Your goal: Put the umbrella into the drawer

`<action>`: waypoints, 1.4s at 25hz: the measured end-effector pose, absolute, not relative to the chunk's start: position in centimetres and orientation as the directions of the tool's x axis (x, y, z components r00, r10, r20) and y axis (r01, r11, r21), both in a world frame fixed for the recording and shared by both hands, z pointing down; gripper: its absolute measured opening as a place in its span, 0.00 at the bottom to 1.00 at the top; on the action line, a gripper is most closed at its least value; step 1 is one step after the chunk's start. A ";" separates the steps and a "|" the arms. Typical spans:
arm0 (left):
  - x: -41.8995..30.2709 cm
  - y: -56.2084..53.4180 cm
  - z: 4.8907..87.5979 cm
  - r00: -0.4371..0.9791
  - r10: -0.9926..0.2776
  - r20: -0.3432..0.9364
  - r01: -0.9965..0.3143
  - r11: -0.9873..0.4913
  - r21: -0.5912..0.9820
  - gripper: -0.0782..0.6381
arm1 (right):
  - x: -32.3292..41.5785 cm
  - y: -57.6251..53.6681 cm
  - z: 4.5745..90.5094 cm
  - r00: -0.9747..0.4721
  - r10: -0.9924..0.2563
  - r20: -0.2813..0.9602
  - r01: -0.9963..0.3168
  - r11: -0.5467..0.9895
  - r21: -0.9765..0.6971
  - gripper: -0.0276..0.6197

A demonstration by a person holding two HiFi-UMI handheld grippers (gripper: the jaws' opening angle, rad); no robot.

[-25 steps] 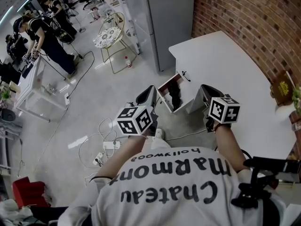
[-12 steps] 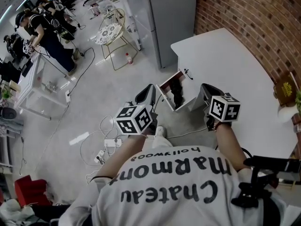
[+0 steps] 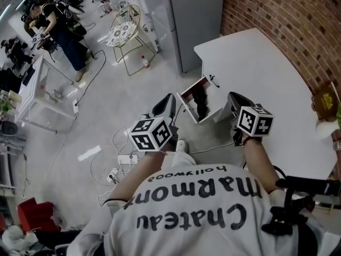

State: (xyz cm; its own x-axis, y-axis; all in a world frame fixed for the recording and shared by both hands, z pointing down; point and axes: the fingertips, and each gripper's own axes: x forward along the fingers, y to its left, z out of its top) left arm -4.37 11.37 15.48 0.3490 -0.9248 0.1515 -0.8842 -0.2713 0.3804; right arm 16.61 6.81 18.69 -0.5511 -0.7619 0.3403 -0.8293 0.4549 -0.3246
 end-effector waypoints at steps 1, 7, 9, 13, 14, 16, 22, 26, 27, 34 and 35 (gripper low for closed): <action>-4.5 11.3 15.6 0.347 -0.925 0.154 -0.885 -0.269 0.381 0.13 | 16.7 6.6 18.6 -0.547 -0.768 0.333 -0.830 0.443 -0.340 0.06; -4.7 10.9 15.8 0.343 -0.926 0.156 -0.886 -0.264 0.382 0.13 | 16.7 6.1 19.0 -0.544 -0.765 0.344 -0.833 0.444 -0.331 0.06; -4.7 10.8 15.9 0.343 -0.926 0.156 -0.887 -0.264 0.379 0.13 | 16.3 6.1 19.1 -0.546 -0.760 0.352 -0.836 0.464 -0.294 0.06; -4.8 10.6 15.9 0.339 -0.928 0.153 -0.889 -0.263 0.376 0.13 | 15.9 6.0 19.1 -0.554 -0.754 0.354 -0.832 0.483 -0.272 0.06; -4.8 10.6 15.9 0.339 -0.928 0.153 -0.889 -0.262 0.376 0.13 | 15.9 6.0 19.1 -0.556 -0.752 0.354 -0.831 0.485 -0.274 0.06; -4.7 10.6 15.9 0.338 -0.928 0.153 -0.889 -0.262 0.375 0.13 | 15.9 5.9 19.2 -0.559 -0.750 0.353 -0.828 0.487 -0.277 0.06; -4.8 10.6 15.9 0.331 -0.931 0.152 -0.890 -0.255 0.377 0.13 | 15.8 5.9 19.1 -0.565 -0.745 0.355 -0.825 0.499 -0.267 0.06; -4.7 10.6 15.9 0.329 -0.932 0.150 -0.890 -0.253 0.379 0.13 | 15.7 5.8 19.2 -0.569 -0.742 0.355 -0.822 0.501 -0.270 0.06; -4.8 10.6 15.9 0.328 -0.933 0.151 -0.890 -0.252 0.380 0.13 | 15.7 5.8 19.2 -0.569 -0.741 0.356 -0.822 0.501 -0.270 0.06; -5.1 10.3 16.0 0.326 -0.933 0.149 -0.889 -0.249 0.386 0.13 | 15.6 5.5 19.2 -0.568 -0.739 0.362 -0.823 0.503 -0.263 0.06; -5.1 10.2 15.9 0.326 -0.934 0.149 -0.889 -0.249 0.385 0.13 | 15.6 5.4 19.2 -0.568 -0.739 0.362 -0.823 0.504 -0.262 0.06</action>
